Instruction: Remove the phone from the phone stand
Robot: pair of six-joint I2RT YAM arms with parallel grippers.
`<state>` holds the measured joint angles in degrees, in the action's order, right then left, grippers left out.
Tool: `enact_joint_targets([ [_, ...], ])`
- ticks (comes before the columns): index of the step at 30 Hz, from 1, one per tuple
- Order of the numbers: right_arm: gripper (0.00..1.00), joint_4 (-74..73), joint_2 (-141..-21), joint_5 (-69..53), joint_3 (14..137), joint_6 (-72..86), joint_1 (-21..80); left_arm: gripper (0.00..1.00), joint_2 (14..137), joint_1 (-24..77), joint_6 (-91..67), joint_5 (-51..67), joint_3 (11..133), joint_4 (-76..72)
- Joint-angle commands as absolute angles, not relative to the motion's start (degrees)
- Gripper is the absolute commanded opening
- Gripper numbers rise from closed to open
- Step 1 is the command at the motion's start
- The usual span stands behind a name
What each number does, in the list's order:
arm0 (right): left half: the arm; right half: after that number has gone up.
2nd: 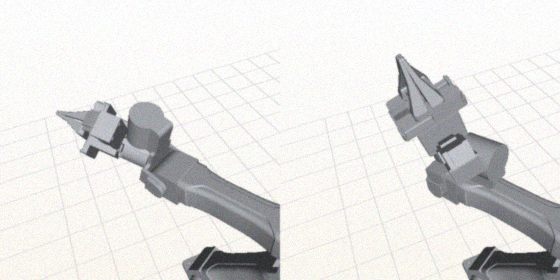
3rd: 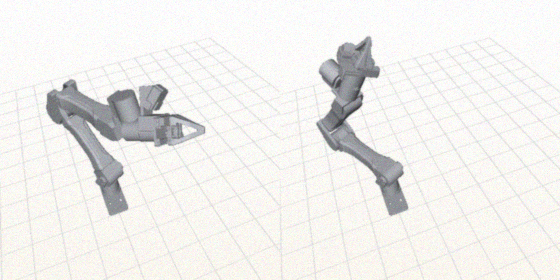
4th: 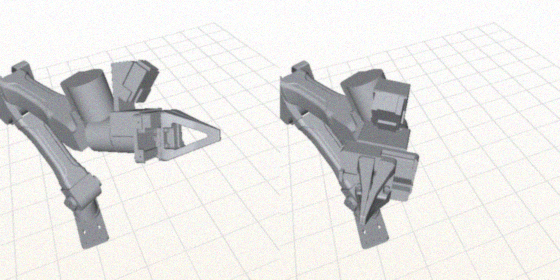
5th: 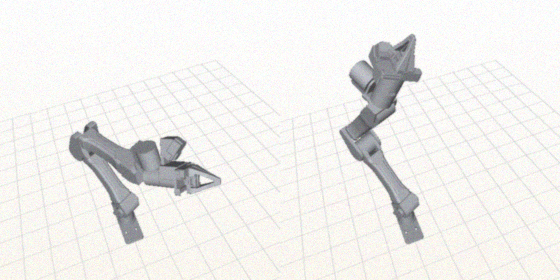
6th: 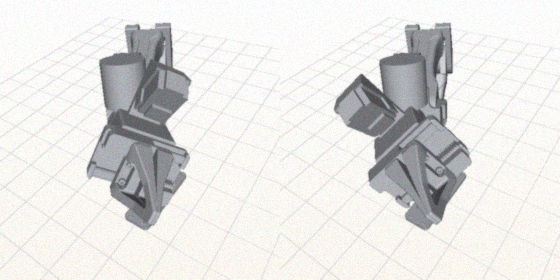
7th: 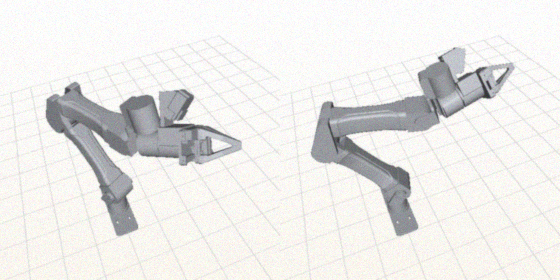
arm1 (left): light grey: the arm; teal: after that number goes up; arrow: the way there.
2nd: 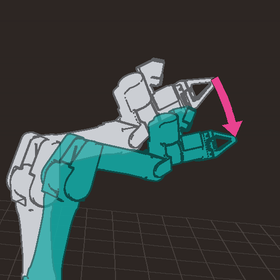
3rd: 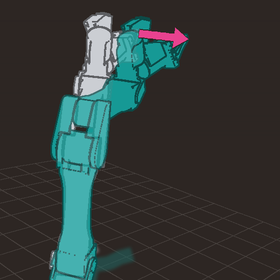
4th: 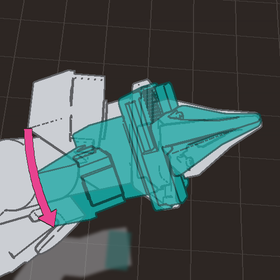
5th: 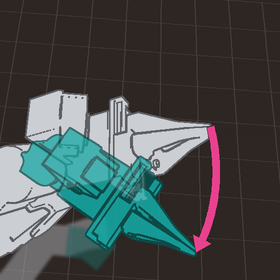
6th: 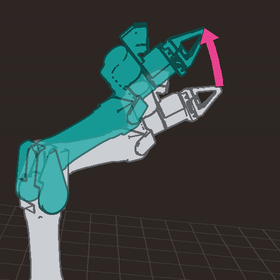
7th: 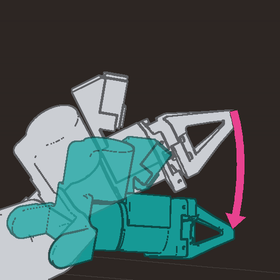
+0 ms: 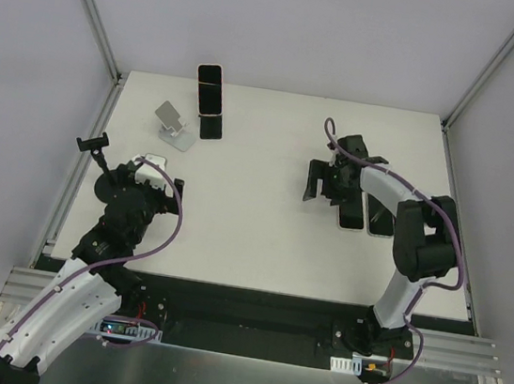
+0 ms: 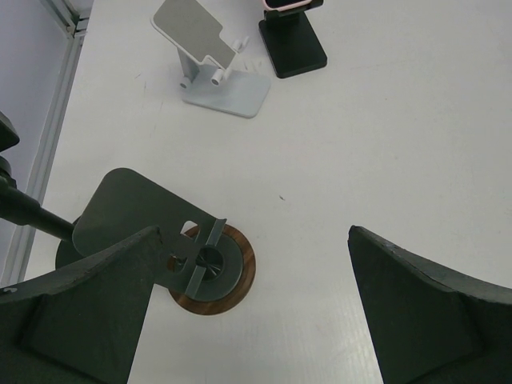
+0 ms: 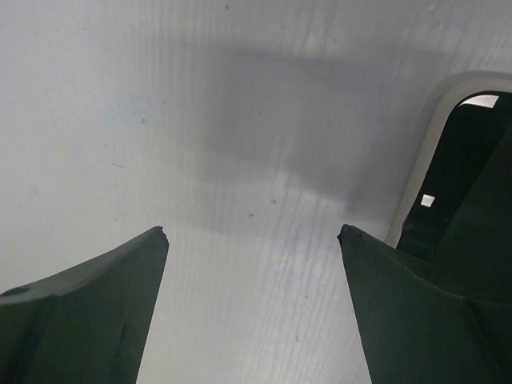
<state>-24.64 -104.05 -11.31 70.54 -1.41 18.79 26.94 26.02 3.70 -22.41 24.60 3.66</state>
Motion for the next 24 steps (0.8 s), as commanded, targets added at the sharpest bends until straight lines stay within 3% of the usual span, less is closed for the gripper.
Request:
enact_joint_targets([
  [1, 0.91, -23.29, -104.85, -8.62, 69.18, -0.18, 18.54, 0.99, 27.95, 25.75, 1.85, -20.48, 26.81, 2.02],
  [9, 0.91, -24.26, -102.75, -2.38, 65.22, -0.18, 17.93, 0.99, 28.74, 25.75, 1.06, -19.86, 27.24, 2.20],
  [17, 0.92, -22.07, -97.57, -3.77, 63.20, -0.17, 17.84, 0.99, 32.86, 25.75, -2.19, -17.23, 29.61, 2.29],
  [24, 0.92, -10.91, -81.50, -8.88, 56.87, -1.49, 17.75, 0.99, 42.96, 25.75, -8.43, -15.82, 36.89, 2.02],
])
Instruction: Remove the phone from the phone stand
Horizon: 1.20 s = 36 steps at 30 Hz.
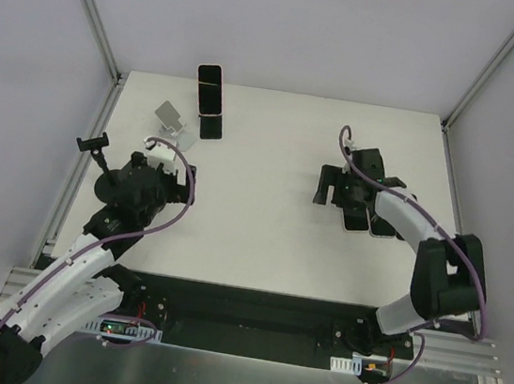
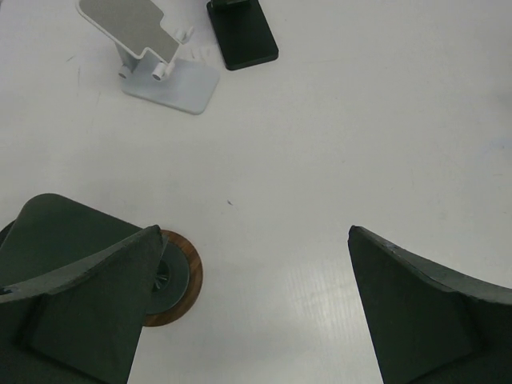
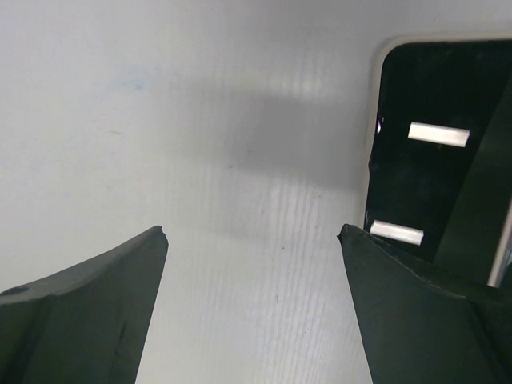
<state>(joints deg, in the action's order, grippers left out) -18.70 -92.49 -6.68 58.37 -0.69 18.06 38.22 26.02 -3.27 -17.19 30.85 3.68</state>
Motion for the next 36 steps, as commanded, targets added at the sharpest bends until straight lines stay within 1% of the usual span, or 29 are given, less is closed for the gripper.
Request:
enact_joint_targets([
  [1, 0.93, -9.94, -77.47, -8.70, 55.30, -2.10, 17.67, 0.99, 46.55, 25.75, -8.79, -15.99, 38.13, 2.02],
  [3, 0.95, -7.83, -73.41, -8.35, 53.80, -2.55, 17.23, 0.99, 50.43, 25.58, -9.40, -16.26, 42.51, 2.02],
  [7, 1.00, -6.59, -62.26, -7.82, 48.97, -3.43, 16.26, 0.99, 62.98, 23.65, -10.46, -15.56, 51.13, 2.02],
  [8, 0.97, -6.33, -60.49, -7.56, 48.00, -3.43, 16.00, 0.99, 65.11, 23.21, -10.63, -15.56, 52.98, 2.11],
  [12, 0.96, -6.15, -49.34, -4.49, 42.73, -2.55, 15.56, 0.99, 75.13, 19.34, -14.66, -16.08, 62.98, 3.51],
  [14, 0.96, -6.15, -45.90, -2.91, 39.83, -2.02, 15.56, 0.99, 80.40, 16.97, -16.16, -18.27, 67.03, 4.39],
  [18, 0.96, -8.34, -37.82, -0.53, 36.49, -3.16, 15.38, 0.99, 89.71, 12.31, -20.03, -19.77, 72.41, 4.83],
  [22, 0.96, -11.59, -34.37, 2.02, 34.81, -4.22, 15.29, 0.99, 96.23, 8.44, -22.50, -22.41, 77.51, 5.89],
  [27, 0.96, -13.27, -33.49, 2.55, 34.54, -4.31, 15.03, 0.99, 104.66, 6.07, -22.94, -27.07, 84.02, 7.21],
  [36, 0.96, -13.97, -36.38, 1.14, 36.38, -6.68, 14.68, 0.99, 114.25, 3.43, -26.01, -24.00, 91.49, 7.56],
])
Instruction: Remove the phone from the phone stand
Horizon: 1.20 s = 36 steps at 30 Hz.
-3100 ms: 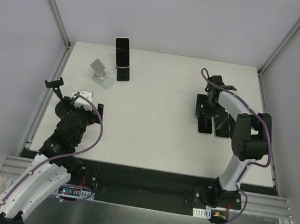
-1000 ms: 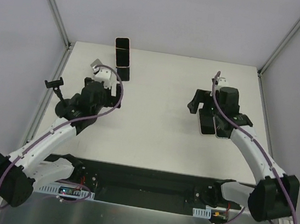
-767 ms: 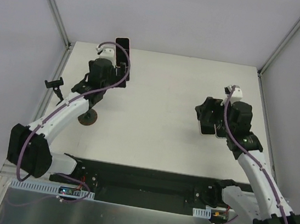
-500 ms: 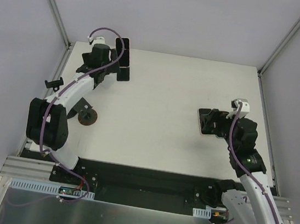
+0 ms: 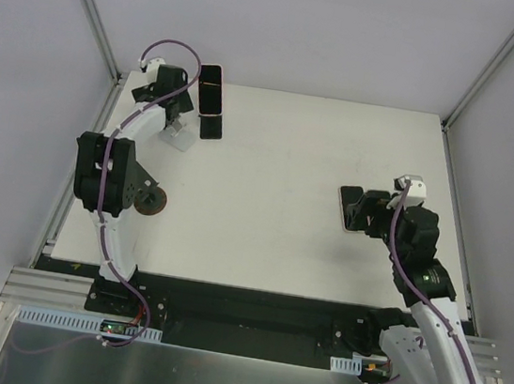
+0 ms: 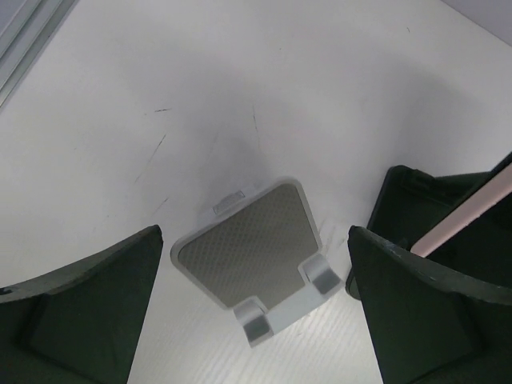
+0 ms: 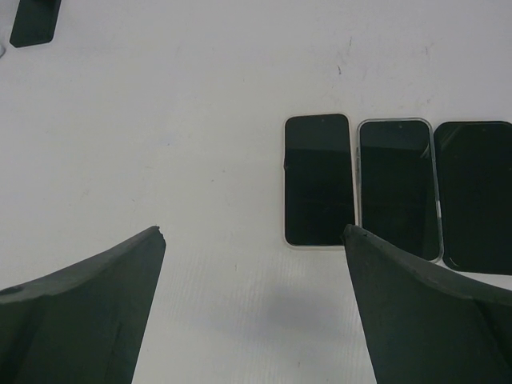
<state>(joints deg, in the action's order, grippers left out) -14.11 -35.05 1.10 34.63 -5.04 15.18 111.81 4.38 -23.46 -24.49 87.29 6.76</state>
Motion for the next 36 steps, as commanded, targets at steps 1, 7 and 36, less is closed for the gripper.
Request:
enact_joint_targets([
  [1, 0.96, -13.97, -36.73, 0.88, 36.47, -6.68, 14.59, 0.99, 114.78, 3.34, -26.02, -24.08, 92.02, 7.56],
  [7, 0.96, -13.89, -38.93, 0.53, 37.09, -6.85, 14.33, 0.97, 116.63, 2.81, -27.07, -24.08, 92.73, 8.09],
  [36, 0.96, -10.55, -45.53, -7.12, 38.50, -6.24, 13.89, 0.03, 101.87, 2.55, -17.75, -0.09, 72.69, 3.96],
])
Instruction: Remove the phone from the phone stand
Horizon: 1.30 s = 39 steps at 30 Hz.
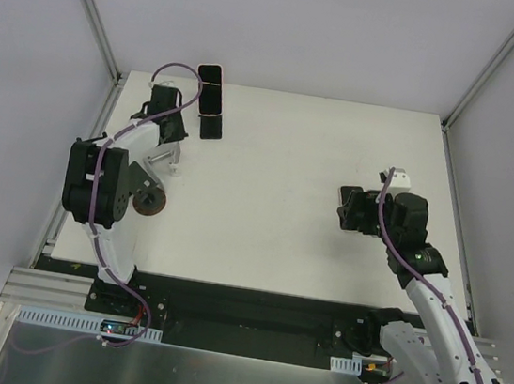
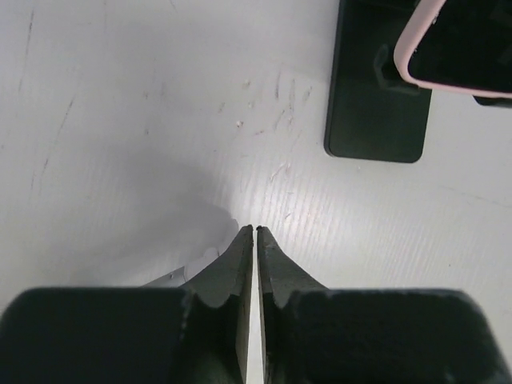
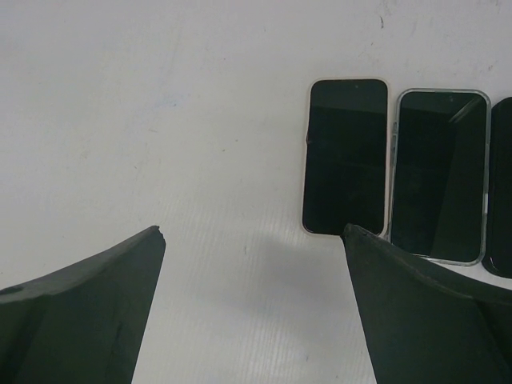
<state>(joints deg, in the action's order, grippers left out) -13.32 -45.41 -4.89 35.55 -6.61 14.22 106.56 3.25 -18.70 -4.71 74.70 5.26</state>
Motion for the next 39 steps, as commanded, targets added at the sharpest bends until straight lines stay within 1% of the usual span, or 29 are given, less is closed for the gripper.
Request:
enact_joint_targets([
  [1, 0.96, -10.55, -45.53, -7.47, 38.50, -6.07, 13.89, 0.01, 101.43, 2.55, -18.01, -0.09, 71.64, 3.96],
  [2, 0.96, -10.55, -45.53, -7.64, 38.41, -5.89, 13.89, 0.00, 100.38, 2.64, -18.19, 2.09, 71.02, 3.78],
  [5, 0.96, -10.46, -45.09, -8.17, 38.23, -5.63, 13.89, 0.01, 98.01, 2.99, -18.20, 3.34, 68.74, 3.69],
  [6, 0.96, -10.46, -44.83, -8.35, 38.15, -5.63, 13.89, 0.10, 97.39, 3.25, -18.02, 3.60, 68.21, 3.78],
  [8, 0.96, -10.46, -44.39, -8.35, 37.97, -5.54, 13.89, 0.23, 95.46, 3.34, -17.49, 3.60, 66.63, 3.69],
  [9, 0.96, -10.55, -44.30, -8.35, 37.88, -5.45, 13.89, 0.32, 95.10, 3.34, -17.40, 3.26, 66.27, 3.78],
  [11, 0.96, -10.46, -43.95, -8.35, 37.62, -5.36, 13.89, 0.37, 94.22, 3.43, -16.88, 2.99, 65.74, 4.39],
  [13, 0.96, -10.46, -44.03, -8.61, 37.44, -5.10, 13.89, 0.40, 94.04, 3.60, -16.53, 2.81, 65.48, 5.53],
  [15, 0.96, -10.37, -44.12, -8.88, 37.35, -4.84, 13.89, 0.40, 94.48, 3.95, -15.91, 2.73, 65.74, 7.46],
  [18, 0.96, -10.02, -44.30, -9.49, 37.27, -4.48, 13.89, 0.40, 96.50, 4.13, -16.08, 2.20, 66.62, 10.62],
  [22, 0.96, -9.93, -44.12, -10.02, 37.18, -4.22, 13.89, 0.36, 98.87, 4.13, -16.79, 1.49, 67.15, 12.21],
  [23, 0.96, -10.02, -44.12, -10.11, 37.09, -4.22, 13.89, 0.32, 99.22, 4.22, -16.87, 1.93, 67.15, 12.30],
  [25, 0.96, -10.02, -44.03, -10.28, 37.09, -4.13, 13.89, 0.27, 99.23, 4.39, -16.44, 2.90, 67.41, 12.30],
  [26, 0.96, -9.93, -43.95, -10.37, 37.00, -4.04, 13.89, 0.21, 99.05, 4.74, -16.17, 3.60, 67.50, 12.30],
  [29, 0.96, -9.49, -44.12, -11.07, 37.09, -3.34, 13.89, 0.09, 98.09, 5.88, -15.12, 5.87, 67.76, 12.22],
  [30, 0.96, -9.32, -44.21, -11.42, 37.18, -3.17, 13.89, 0.01, 97.74, 6.15, -14.86, 6.67, 67.94, 12.22],
  [34, 0.96, -8.26, -45.17, -14.40, 37.79, -2.02, 13.97, 0.00, 93.45, 7.56, -14.24, 10.98, 66.98, 10.55],
  [39, 0.96, -4.76, -47.37, -20.46, 39.02, 1.48, 13.97, 0.00, 86.32, 9.58, -16.43, 20.46, 60.40, 0.30],
])
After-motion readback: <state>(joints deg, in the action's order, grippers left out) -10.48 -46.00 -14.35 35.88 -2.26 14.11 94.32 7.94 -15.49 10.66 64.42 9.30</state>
